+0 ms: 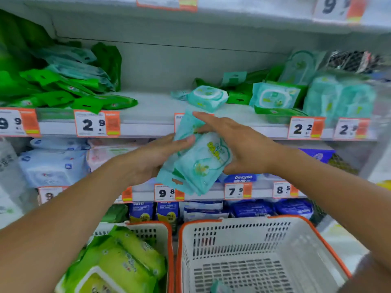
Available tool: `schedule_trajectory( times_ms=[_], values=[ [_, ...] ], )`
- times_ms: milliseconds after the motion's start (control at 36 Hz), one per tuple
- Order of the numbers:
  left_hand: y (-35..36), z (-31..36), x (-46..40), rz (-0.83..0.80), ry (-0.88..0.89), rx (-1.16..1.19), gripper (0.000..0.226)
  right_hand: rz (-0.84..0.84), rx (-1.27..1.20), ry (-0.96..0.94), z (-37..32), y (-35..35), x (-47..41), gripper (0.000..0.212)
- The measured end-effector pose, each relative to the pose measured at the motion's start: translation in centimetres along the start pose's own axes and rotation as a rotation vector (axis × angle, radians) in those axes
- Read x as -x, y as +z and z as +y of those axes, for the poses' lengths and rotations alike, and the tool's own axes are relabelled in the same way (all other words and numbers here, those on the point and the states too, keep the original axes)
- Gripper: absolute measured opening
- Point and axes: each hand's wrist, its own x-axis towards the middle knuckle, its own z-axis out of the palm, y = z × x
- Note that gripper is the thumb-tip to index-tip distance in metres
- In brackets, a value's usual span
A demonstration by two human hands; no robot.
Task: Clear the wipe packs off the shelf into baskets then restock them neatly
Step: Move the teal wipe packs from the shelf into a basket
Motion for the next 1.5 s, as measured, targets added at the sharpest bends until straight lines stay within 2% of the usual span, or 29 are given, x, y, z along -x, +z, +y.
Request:
schedule_trajectory(
  times_ms=[56,111,167,250,306,361,417,444,500,556,639,778,861,944,1028,1111,1167,1222,1278,1306,1361,1389,1417,1444,1500],
  values=[
    [0.6,-0.5,-0.1,-0.028,0.012,-0.093,0.050,0.024,-0.018,-0.007,0.2,0.5,0.6,0.112],
    [1.0,-0.8,-0.4,0.024,0.025,-0.120,0.066,0.067,-0.065,-0.010,0.5,1.0,1.0,0.118],
    [1.2,-1.0,-0.8,0.064,0.055,-0.087,0.069,0.142,-0.158,0.011,1.1,1.3,1.4,0.120],
    [1.3,-1.0,-1.1,0.091,0.077,-0.007,0.077,0.262,-0.341,0.178,2.2,1.4,2.2,0.123],
    [1.5,-1.0,-1.1,0.099,0.103,0.052,0.076,0.243,-0.572,0.359,2.5,1.1,2.7,0.125],
    [1.7,-1.1,-1.2,0.092,0.116,0.087,0.077,0.180,-0.974,0.465,2.2,0.7,3.1,0.120],
    [1.8,-1.3,-1.2,0.078,0.127,0.053,0.084,0.109,-1.324,0.517,1.8,0.4,3.3,0.100],
    [1.8,-1.5,-1.2,0.074,0.134,0.019,0.089,0.089,-1.375,0.532,1.7,0.4,3.3,0.089],
    [2.0,-1.7,-1.3,0.075,0.150,-0.020,0.092,0.106,-1.314,0.577,1.4,0.6,3.2,0.074],
    [2.3,-1.7,-1.5,0.109,0.160,0.008,0.082,0.133,-1.277,0.624,1.8,0.7,3.3,0.071],
    [2.2,-0.9,-1.8,0.177,0.123,0.090,0.050,0.093,-1.242,0.629,3.2,-0.4,3.8,0.077],
    [1.0,0.5,-1.6,0.166,-0.081,0.111,0.020,-0.049,-1.203,0.615,6.1,-1.7,5.4,0.096],
    [0.5,0.3,-1.7,0.128,-0.183,0.035,0.021,-0.163,-1.184,0.616,7.0,-1.6,6.1,0.097],
    [0.3,-0.1,-1.8,0.090,-0.228,-0.064,0.021,-0.262,-1.157,0.619,7.3,-1.3,6.5,0.077],
    [0.3,-0.3,-2.2,0.052,-0.215,-0.118,0.029,-0.361,-1.168,0.595,7.5,-1.1,6.9,0.072],
    [0.7,-0.8,-2.7,-0.044,-0.256,-0.186,0.025,-0.489,-1.158,0.616,7.6,-1.9,7.1,0.067],
    [1.4,-1.5,-2.9,-0.163,-0.285,-0.371,0.020,-0.650,-1.021,0.648,7.6,-2.0,7.4,0.066],
    [2.1,-2.0,-3.4,-0.139,-0.216,-0.568,0.024,-0.703,-0.713,0.696,7.6,-1.4,7.6,0.058],
    [1.8,-1.1,-4.2,0.074,0.077,-0.737,0.025,-0.549,-0.420,0.665,7.2,-1.1,7.0,0.041],
    [1.3,0.1,-4.4,0.196,0.283,-0.772,0.021,-0.421,-0.381,0.631,6.7,-1.2,6.3,0.034],
    [-0.1,3.5,-4.4,0.380,0.597,-0.770,0.012,-0.130,-0.513,0.585,5.4,-2.2,4.5,0.022],
    [-0.9,5.3,-4.5,0.457,0.667,-0.799,0.014,0.026,-0.566,0.548,4.7,-2.8,3.2,0.017],
    [-1.7,6.9,-4.7,0.517,0.664,-0.871,0.022,0.166,-0.575,0.513,4.0,-3.4,1.7,0.013],
    [-2.6,8.1,-5.2,0.552,0.568,-1.004,0.030,0.279,-0.539,0.477,3.8,-3.8,0.1,0.012],
    [-4.8,9.3,-6.7,0.510,0.175,-1.276,0.047,0.395,-0.429,0.457,4.5,-4.2,-3.7,0.023]
  ],
)
